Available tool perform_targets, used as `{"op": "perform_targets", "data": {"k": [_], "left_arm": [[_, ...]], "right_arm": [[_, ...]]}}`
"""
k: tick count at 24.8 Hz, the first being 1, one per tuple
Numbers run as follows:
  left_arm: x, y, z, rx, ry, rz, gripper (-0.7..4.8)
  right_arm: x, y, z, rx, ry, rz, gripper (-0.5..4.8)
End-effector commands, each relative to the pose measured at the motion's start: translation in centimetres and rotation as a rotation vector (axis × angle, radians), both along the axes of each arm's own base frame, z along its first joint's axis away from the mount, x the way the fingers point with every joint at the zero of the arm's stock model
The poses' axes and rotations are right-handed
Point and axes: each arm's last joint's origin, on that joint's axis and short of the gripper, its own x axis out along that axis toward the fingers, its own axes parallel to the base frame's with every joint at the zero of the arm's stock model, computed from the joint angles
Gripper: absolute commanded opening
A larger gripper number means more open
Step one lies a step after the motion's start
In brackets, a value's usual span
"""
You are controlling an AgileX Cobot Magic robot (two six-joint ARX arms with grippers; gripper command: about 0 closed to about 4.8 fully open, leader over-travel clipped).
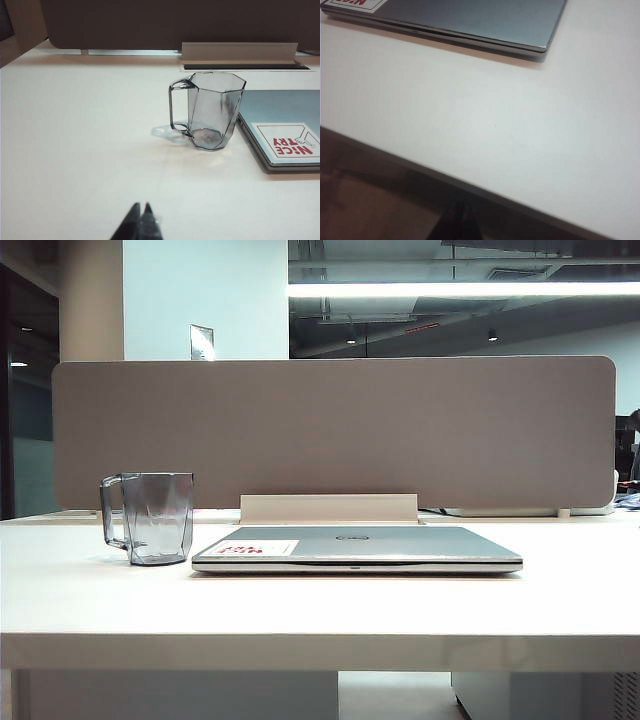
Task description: Pick up the water cup and place it on the left side of the laptop.
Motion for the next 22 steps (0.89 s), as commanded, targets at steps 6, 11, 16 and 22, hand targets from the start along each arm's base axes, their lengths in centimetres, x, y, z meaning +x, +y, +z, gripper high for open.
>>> {"op": "perform_targets", "data": {"k": [6, 11, 16, 22], "left_arm": [[0.0, 0.0, 0.2, 0.003, -0.015, 0.002, -0.05], [0.0, 0.0, 0.2, 0.003, -0.015, 0.002, -0.05], [0.0, 0.0, 0.2, 0.003, -0.015, 0.002, -0.05], [0.0, 0.0, 0.2, 0.003, -0.015, 0.002, -0.05]], "right_arm": [[0.2, -0.2, 0.3, 0.013, -0.022, -0.027, -0.06], [0.6, -1.8, 1.1, 0.045, -0.096, -0.165, -0.06], [0.3, -4.8, 3.2, 0.105, -0.331, -0.427, -0.06], [-0.7, -5.9, 4.0, 0.104, -0.445, -0.527, -0.06]]}}
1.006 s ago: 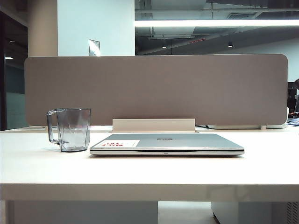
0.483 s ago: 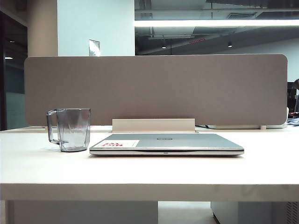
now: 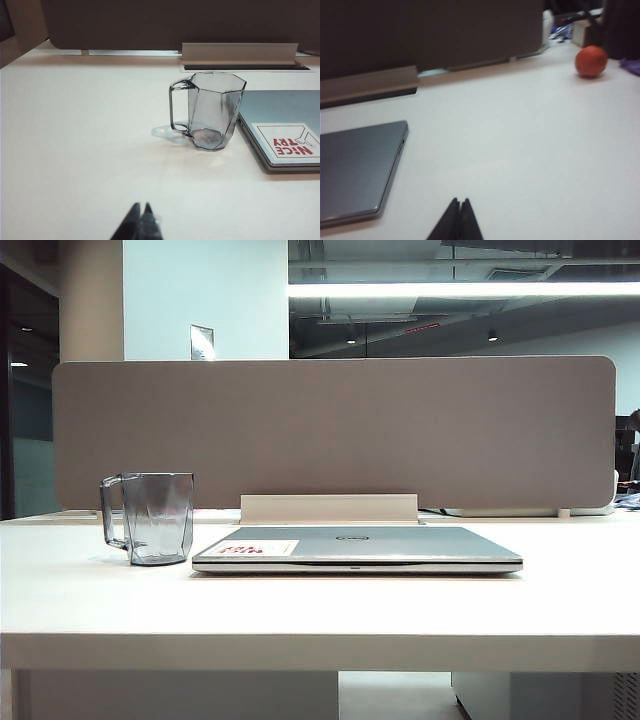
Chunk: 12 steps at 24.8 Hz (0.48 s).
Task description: Pick up the water cup and place it on the left side of the laptop.
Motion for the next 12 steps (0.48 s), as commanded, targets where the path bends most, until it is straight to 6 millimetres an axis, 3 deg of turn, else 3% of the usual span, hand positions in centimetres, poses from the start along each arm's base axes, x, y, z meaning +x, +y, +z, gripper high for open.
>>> {"op": "perform_targets", "data": {"k": [1, 12], "left_arm": [[0.0, 0.0, 0.2, 0.003, -0.015, 0.002, -0.05], [0.0, 0.0, 0.2, 0.003, -0.014, 0.002, -0.05]], "right_arm": [[-0.3, 0.1, 0.0, -0.010, -0.021, 0.007, -0.06], [0.1, 0.3, -2.8, -0.001, 0.002, 0.089, -0.06]]}}
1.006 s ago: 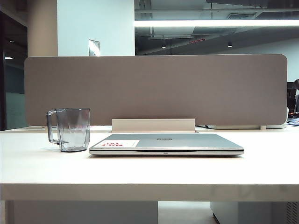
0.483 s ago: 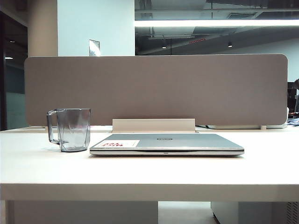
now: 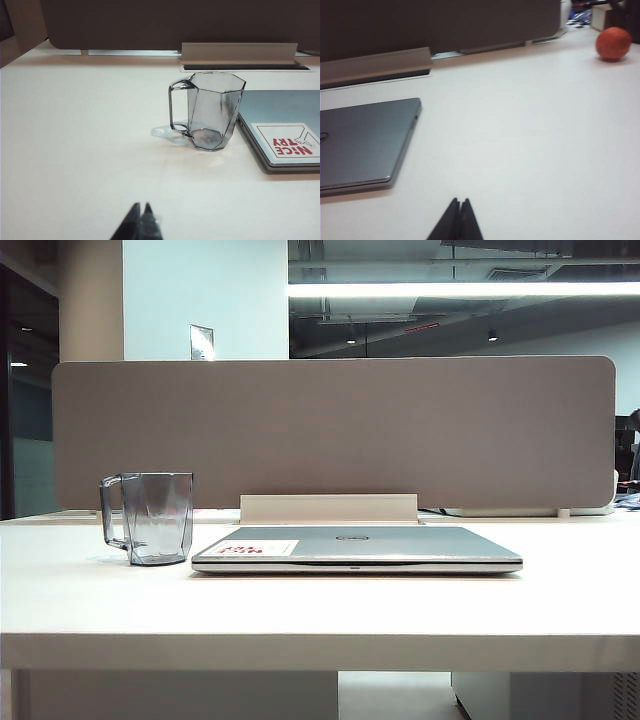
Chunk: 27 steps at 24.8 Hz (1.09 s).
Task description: Pick up the water cup and place it on the left side of the laptop.
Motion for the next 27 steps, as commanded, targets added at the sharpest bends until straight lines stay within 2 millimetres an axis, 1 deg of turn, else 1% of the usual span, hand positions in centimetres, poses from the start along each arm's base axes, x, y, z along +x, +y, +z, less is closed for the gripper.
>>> {"op": "perform_targets", "data": {"k": [1, 10, 14, 27], "left_arm": [[0.00, 0.02, 0.21, 0.003, -0.014, 0.002, -0.05], [0.00, 0.02, 0.21, 0.003, -0.014, 0.002, -0.05], [0.00, 0.02, 0.21, 0.003, -0.014, 0.002, -0.05], [0.00, 0.02, 0.21, 0.003, -0.014, 0.002, -0.05]], "right_arm": [[0.09, 0.07, -0.13, 0.001, -0.020, 0.022, -0.06], [0.09, 0.08, -0.42, -0.062, 0.006, 0.029, -0.06], [0.04, 0.09, -0.88, -0.060, 0.054, 0.033, -0.06], [0.04, 0.08, -0.87, -0.061, 0.053, 0.030, -0.06]]}}
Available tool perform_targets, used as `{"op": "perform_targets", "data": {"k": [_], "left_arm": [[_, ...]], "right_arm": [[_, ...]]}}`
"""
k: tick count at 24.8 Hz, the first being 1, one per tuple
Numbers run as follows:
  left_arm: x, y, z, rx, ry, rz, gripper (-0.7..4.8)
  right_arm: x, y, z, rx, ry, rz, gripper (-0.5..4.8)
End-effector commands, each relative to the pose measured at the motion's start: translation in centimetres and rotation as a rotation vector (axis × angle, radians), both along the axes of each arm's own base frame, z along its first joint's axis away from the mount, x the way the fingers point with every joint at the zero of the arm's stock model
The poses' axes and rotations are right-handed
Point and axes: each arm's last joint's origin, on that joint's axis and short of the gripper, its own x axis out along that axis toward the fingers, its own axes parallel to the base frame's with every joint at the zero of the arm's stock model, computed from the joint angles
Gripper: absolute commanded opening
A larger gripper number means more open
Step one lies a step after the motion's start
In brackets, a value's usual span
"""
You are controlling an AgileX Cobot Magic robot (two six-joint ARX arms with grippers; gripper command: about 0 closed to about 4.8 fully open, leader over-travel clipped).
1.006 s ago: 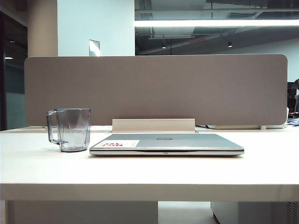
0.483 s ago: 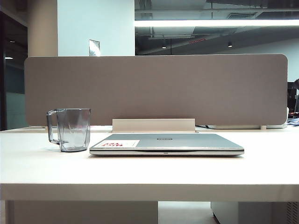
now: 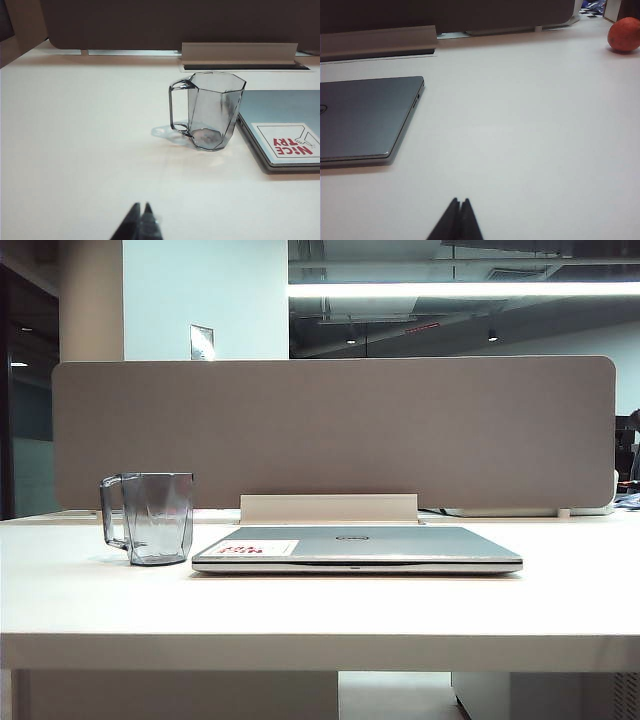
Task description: Pick up the water cup and place it on the left side of the laptop.
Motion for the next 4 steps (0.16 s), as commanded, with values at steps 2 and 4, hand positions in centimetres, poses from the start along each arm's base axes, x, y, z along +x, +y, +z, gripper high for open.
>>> {"op": "perform_targets", "data": {"k": [2, 4], "left_arm": [[0.00, 0.02, 0.21, 0.003, -0.014, 0.002, -0.05], [0.00, 0.02, 0.21, 0.003, -0.014, 0.002, -0.05]], "right_arm": [[0.03, 0.00, -0.09, -0.003, -0.007, -0.001, -0.06], [0.03, 0.00, -0.09, -0.003, -0.007, -0.001, -0.06]]}}
